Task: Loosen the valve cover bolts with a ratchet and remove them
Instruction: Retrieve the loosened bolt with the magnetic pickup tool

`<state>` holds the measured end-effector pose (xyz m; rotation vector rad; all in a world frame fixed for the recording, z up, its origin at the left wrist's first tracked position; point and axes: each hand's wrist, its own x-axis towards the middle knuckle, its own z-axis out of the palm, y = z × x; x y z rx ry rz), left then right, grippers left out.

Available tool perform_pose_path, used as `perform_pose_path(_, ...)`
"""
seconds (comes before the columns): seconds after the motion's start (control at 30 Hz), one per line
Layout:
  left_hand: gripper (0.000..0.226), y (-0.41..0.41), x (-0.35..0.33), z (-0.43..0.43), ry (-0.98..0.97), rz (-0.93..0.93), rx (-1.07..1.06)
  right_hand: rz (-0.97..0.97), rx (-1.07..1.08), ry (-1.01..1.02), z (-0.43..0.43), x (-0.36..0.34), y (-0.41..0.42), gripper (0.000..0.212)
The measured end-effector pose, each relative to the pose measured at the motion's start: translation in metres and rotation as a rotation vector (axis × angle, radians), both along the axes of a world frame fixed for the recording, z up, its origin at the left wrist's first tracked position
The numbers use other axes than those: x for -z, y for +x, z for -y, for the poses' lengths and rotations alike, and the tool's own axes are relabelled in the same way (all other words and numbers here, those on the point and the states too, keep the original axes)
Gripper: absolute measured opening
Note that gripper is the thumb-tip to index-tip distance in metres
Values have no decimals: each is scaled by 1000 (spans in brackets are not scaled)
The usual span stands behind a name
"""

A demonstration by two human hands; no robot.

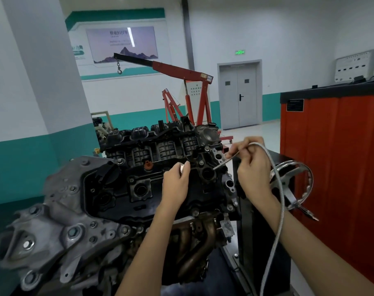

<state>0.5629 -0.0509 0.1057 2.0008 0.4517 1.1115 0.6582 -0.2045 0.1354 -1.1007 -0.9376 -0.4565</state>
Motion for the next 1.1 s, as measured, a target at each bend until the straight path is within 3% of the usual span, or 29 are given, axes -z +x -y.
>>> perform_pose_path(0.33,29,-3,14,-3,-62,-66,-14,-24,-31,-57,-17,6,3,38)
perform_pose_path(0.83,29,2,18,-3,-90,-38,-58,-31,-24,83,3,12,14,41)
perform_pose_path(1.1,29,2,19,-1,-94,-47,-62,-36,-48,-54,-17,21,7,38)
